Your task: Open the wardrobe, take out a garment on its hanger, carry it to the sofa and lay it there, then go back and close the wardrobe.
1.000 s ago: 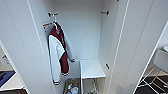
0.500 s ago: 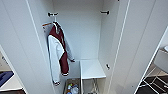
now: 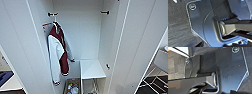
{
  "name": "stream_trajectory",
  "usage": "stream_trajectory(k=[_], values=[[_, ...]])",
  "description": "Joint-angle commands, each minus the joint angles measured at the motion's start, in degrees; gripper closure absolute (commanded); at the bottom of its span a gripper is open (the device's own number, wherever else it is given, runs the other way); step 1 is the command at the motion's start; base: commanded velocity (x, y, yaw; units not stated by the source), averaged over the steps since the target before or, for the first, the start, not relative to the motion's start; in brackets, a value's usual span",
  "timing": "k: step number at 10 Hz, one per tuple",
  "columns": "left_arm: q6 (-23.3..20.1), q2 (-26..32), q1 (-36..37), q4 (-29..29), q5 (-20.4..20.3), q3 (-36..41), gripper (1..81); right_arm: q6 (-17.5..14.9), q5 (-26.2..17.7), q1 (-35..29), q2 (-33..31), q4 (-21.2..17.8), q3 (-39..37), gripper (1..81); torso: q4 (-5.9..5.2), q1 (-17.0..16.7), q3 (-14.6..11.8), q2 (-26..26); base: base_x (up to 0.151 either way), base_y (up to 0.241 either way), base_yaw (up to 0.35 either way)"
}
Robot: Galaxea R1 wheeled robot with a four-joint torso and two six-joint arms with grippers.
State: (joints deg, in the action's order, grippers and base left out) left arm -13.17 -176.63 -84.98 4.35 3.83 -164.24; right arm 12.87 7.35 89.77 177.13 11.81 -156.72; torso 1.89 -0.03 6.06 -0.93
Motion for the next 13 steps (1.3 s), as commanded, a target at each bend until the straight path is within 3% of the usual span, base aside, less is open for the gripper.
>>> stream_trajectory(k=[1, 3, 5, 7, 9, 11, 13], values=[[0.3, 1.1, 3.1, 0.4, 4.2, -0.4, 1.0, -0.3, -3.2, -2.1, -0.9, -0.2, 1.3, 1.0, 0.00, 0.0, 0.0, 0.0, 0.000, 0.000, 0.000], [-0.2, 1.7, 3.7, 0.6, 5.2, 0.1, 1.0, -0.4, -3.3, -1.9, -3.7, 0.0, 5.3, 1.0, 0.00, 0.0, 0.0, 0.0, 0.000, 0.000, 0.000], [-0.2, 5.5, 3.8, 0.5, 3.5, 5.4, 1.0, -0.4, -2.9, -1.7, -9.5, 0.1, 13.1, 1.0, 0.00, 0.0, 0.0, 0.0, 0.000, 0.000, 0.000], [-0.2, 13.7, 3.5, 0.8, 0.0, 17.2, 1.0, -0.2, -2.4, -1.7, -16.3, -0.1, 20.2, 1.0, 0.00, 0.0, 0.0, 0.0, 0.000, 0.000, 0.000], [0.2, 26.2, 3.5, 0.9, -4.8, 34.8, 1.0, -0.2, -1.6, -2.5, -21.5, 0.0, 24.3, 1.0, 0.00, 0.0, 0.0, 0.0, 0.000, 0.000, 0.000], [0.5, 34.3, 4.2, 0.7, -8.6, 41.7, 1.0, 0.2, 2.9, -4.6, -27.3, -0.2, 25.7, 1.0, 0.00, 0.0, 0.0, 0.0, 0.000, 0.000, 0.000], [2.7, 40.2, 5.0, 1.4, -13.4, 43.8, 1.0, 0.3, 3.8, -8.1, -33.0, -0.1, 27.8, 1.0, 0.00, 0.0, 0.0, 0.0, 0.000, 0.000, 0.000]])
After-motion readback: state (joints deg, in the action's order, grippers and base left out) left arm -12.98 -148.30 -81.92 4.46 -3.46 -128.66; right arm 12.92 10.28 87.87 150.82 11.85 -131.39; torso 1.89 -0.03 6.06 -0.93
